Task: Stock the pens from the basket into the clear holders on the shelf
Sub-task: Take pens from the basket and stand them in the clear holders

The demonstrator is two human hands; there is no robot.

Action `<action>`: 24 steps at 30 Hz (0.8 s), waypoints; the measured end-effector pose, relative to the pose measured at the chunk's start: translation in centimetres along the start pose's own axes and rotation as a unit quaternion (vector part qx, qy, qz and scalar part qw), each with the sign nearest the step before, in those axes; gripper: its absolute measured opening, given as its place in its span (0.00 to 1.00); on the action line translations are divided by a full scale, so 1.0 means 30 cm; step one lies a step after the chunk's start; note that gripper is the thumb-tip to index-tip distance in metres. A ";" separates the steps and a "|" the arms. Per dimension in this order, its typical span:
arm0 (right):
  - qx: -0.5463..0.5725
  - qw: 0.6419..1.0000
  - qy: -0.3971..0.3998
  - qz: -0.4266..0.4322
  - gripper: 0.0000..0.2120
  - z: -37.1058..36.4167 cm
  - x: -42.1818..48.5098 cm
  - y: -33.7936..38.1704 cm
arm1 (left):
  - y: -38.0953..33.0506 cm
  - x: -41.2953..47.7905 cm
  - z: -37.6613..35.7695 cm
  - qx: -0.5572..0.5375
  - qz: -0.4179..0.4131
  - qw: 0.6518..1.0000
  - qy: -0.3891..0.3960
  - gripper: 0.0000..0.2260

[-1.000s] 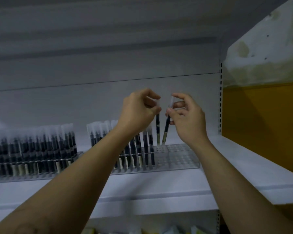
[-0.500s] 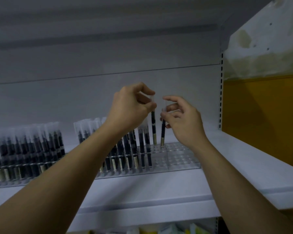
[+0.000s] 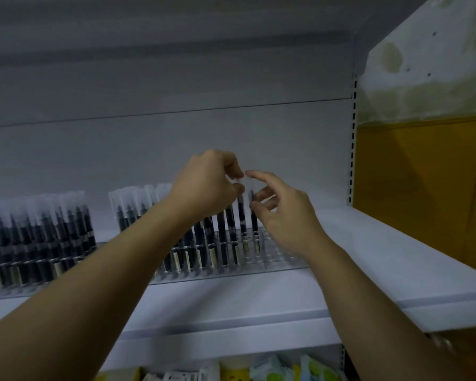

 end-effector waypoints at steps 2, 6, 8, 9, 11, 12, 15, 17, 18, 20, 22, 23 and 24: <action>-0.002 1.000 0.003 -0.002 0.24 -0.003 -0.003 -0.002 | 0.003 -0.005 -0.001 0.002 0.005 1.000 -0.008 0.05; -0.002 1.000 -0.004 -0.010 0.24 0.007 -0.003 0.002 | -0.009 -0.015 0.006 0.033 -0.007 0.999 -0.027 0.08; -0.017 1.000 -0.008 -0.006 0.28 0.008 -0.010 0.018 | -0.019 -0.025 0.000 0.057 -0.024 0.998 -0.020 0.12; -0.020 1.000 -0.013 -0.004 0.30 0.011 -0.016 0.026 | -0.021 -0.032 -0.002 0.067 -0.028 0.997 -0.012 0.15; -0.027 0.999 -0.027 -0.001 0.33 0.026 -0.032 0.040 | -0.021 -0.049 0.004 0.078 -0.036 0.996 -0.007 0.19; -0.034 0.999 -0.035 0.003 0.33 0.037 -0.040 0.049 | -0.020 -0.057 0.014 0.080 -0.040 0.996 -0.008 0.20; -0.061 0.997 -0.042 0.012 0.32 0.071 -0.063 0.098 | -0.019 -0.090 0.068 0.074 -0.041 0.996 -0.017 0.23; -0.084 0.995 -0.043 0.021 0.31 0.086 -0.077 0.145 | -0.027 -0.119 0.115 0.071 -0.046 0.996 -0.028 0.23; -0.098 0.994 -0.046 0.025 0.30 0.091 -0.085 0.169 | -0.033 -0.137 0.138 0.072 -0.050 0.996 -0.033 0.22; -0.130 0.990 -0.053 0.032 0.30 0.095 -0.107 0.219 | -0.041 -0.180 0.173 0.073 -0.055 0.995 -0.036 0.21; -0.149 0.987 -0.046 0.033 0.29 0.084 -0.140 0.264 | -0.042 -0.227 0.196 0.077 -0.057 0.995 -0.037 0.21; -0.155 0.987 -0.036 0.033 0.29 0.072 -0.158 0.283 | -0.040 -0.250 0.203 0.079 -0.058 0.994 -0.039 0.21; -0.160 0.986 -0.026 0.032 0.29 0.058 -0.178 0.299 | -0.039 -0.275 0.210 0.080 -0.061 0.994 -0.042 0.21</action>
Point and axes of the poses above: each hand's wrist, its own x-axis towards the middle knuckle, its own z-axis out of the back of the hand, y = z × x, the point moved 7 cm from there along x, towards the middle knuckle, and after that the axes turned 8 degrees about x, right-handed, at the moved point
